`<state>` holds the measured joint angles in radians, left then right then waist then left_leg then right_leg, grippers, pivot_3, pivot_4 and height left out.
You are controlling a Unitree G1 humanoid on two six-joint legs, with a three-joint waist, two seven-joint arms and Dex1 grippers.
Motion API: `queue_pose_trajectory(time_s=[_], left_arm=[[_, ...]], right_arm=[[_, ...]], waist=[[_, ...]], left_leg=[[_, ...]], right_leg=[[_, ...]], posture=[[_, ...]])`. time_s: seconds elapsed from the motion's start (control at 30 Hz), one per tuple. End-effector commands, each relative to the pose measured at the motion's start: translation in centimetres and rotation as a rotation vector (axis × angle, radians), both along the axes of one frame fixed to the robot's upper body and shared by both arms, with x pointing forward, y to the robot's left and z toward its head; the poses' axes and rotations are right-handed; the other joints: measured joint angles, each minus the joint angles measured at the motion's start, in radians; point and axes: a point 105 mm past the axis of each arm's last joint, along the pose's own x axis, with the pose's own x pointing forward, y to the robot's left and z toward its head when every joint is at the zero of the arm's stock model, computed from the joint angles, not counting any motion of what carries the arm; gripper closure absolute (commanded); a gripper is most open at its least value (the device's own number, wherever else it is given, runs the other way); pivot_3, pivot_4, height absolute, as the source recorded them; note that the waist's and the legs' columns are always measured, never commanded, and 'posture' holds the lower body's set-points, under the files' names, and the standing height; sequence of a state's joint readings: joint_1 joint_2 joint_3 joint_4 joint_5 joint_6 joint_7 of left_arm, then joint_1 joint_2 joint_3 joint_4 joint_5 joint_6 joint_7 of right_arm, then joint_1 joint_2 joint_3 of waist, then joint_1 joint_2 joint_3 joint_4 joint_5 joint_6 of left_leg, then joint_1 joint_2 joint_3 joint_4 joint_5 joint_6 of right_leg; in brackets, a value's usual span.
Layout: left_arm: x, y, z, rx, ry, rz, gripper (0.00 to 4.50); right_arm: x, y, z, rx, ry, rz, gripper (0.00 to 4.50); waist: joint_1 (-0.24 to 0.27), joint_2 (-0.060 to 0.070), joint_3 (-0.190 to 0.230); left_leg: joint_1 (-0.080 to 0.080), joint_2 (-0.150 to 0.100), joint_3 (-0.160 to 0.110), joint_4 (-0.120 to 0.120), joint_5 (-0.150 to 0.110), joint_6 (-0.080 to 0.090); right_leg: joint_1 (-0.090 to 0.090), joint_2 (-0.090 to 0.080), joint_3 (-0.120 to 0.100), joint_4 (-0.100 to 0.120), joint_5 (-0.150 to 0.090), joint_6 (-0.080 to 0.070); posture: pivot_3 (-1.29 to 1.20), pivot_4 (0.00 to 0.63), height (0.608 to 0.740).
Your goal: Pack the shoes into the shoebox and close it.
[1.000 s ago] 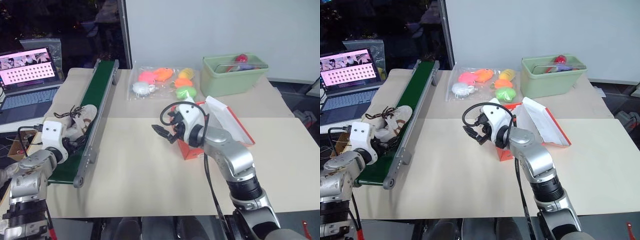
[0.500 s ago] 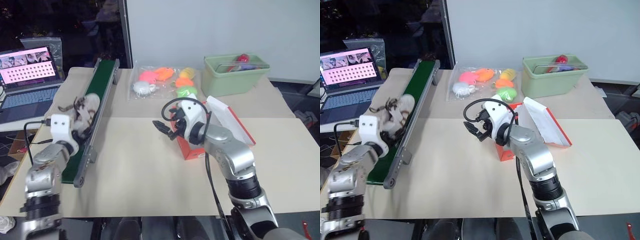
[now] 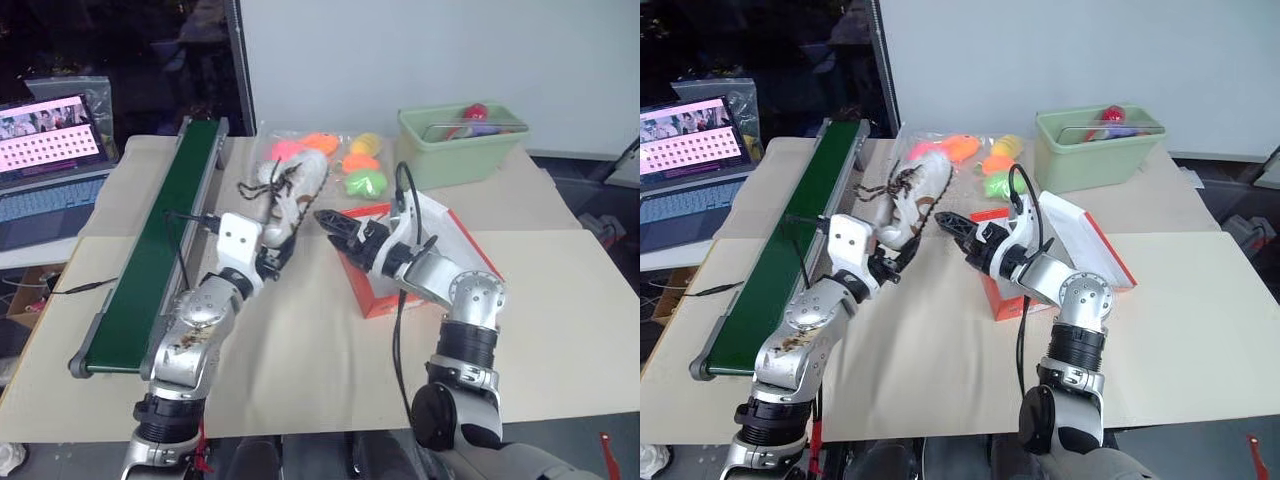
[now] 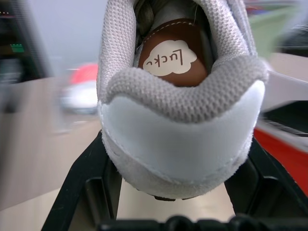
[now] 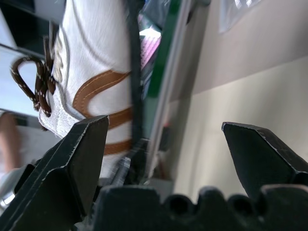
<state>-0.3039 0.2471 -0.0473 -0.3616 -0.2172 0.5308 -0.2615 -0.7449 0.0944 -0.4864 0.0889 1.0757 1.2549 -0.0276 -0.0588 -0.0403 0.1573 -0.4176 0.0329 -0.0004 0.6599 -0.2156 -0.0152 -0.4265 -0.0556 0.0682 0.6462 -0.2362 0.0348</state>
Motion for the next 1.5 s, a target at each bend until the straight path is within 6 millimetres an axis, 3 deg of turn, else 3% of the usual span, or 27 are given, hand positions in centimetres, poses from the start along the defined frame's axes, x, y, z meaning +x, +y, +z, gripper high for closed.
queue_pose_trajectory(time_s=[0.03,0.4,0.67,0.8,1.0,1.2,1.27,1.37,1.5], left_arm=[[-0.6,-0.8,1.7,-0.005,-0.053,-0.048,2.09],[-1.4,-4.2,1.4,-0.011,-0.006,-0.243,2.09],[-0.7,-4.4,2.2,-0.003,-0.025,-0.248,2.09],[-0.4,-4.1,2.0,0.01,-0.026,-0.215,2.1],[0.3,-3.4,1.6,0.046,-0.023,-0.167,2.1],[0.5,-3.3,1.6,0.068,-0.05,-0.158,2.1],[0.4,-3.3,1.8,0.052,-0.058,-0.165,1.14],[0.0,-3.7,1.9,0.064,-0.072,-0.194,0.22],[-0.4,-3.6,1.7,0.027,-0.056,-0.194,0.05]], right_arm=[[-1.2,3.7,4.0,0.097,-0.086,0.106,0.0],[-0.5,5.2,5.1,0.099,-0.106,0.076,0.0],[-0.2,5.4,5.0,0.071,-0.122,0.049,0.0],[-0.1,5.2,4.8,0.06,-0.128,0.025,1.03],[-0.2,5.1,4.8,0.041,-0.137,0.016,2.94],[-0.2,5.1,5.3,0.048,-0.148,0.004,2.94],[0.0,4.8,5.8,0.071,-0.152,-0.012,2.97],[0.3,4.1,6.5,0.109,-0.153,-0.048,2.97],[2.4,1.1,7.4,0.138,-0.152,-0.221,2.97]], waist=[[-0.003,0.0,0.0],[-0.001,0.0,0.0],[-0.002,0.0,0.0],[0.0,0.0,0.0],[0.0,0.0,0.0],[0.001,0.0,0.0],[0.001,0.0,0.0],[0.002,0.0,0.0],[0.007,0.0,0.0]], left_leg=[[0.001,0.0,0.0,0.0,0.0,0.0],[-0.001,-0.001,0.0,0.0,0.0,0.0],[-0.001,-0.001,0.0,0.0,0.0,0.0],[-0.001,-0.001,0.0,0.0,0.0,0.0],[-0.001,-0.001,0.0,0.0,0.0,0.0],[-0.001,-0.001,0.0,0.0,0.0,0.0],[-0.002,-0.001,0.0,0.0,0.0,0.0],[-0.002,-0.001,0.0,0.0,0.0,0.0],[-0.002,-0.001,0.0,0.0,0.0,0.0]], right_leg=[[0.001,0.0,0.0,0.0,0.0,0.0],[0.001,0.0,0.0,-0.003,0.0,0.001],[0.001,0.0,0.0,-0.003,0.0,0.001],[0.001,0.0,0.0,-0.003,0.0,0.001],[0.001,0.0,0.0,-0.003,0.0,0.001],[0.001,0.0,0.0,-0.003,0.0,0.001],[0.001,0.0,0.0,-0.003,0.0,0.001],[0.001,0.0,0.0,-0.003,0.0,0.001],[0.001,-0.001,0.0,-0.004,0.0,0.001]], posture=[[0.0,0.15,0.729],[0.0,0.15,0.729],[0.0,0.15,0.729],[0.0,0.15,0.729],[0.0,0.15,0.729],[0.0,0.15,0.729],[0.0,0.15,0.729],[0.0,0.15,0.729],[0.0,0.15,0.729]])
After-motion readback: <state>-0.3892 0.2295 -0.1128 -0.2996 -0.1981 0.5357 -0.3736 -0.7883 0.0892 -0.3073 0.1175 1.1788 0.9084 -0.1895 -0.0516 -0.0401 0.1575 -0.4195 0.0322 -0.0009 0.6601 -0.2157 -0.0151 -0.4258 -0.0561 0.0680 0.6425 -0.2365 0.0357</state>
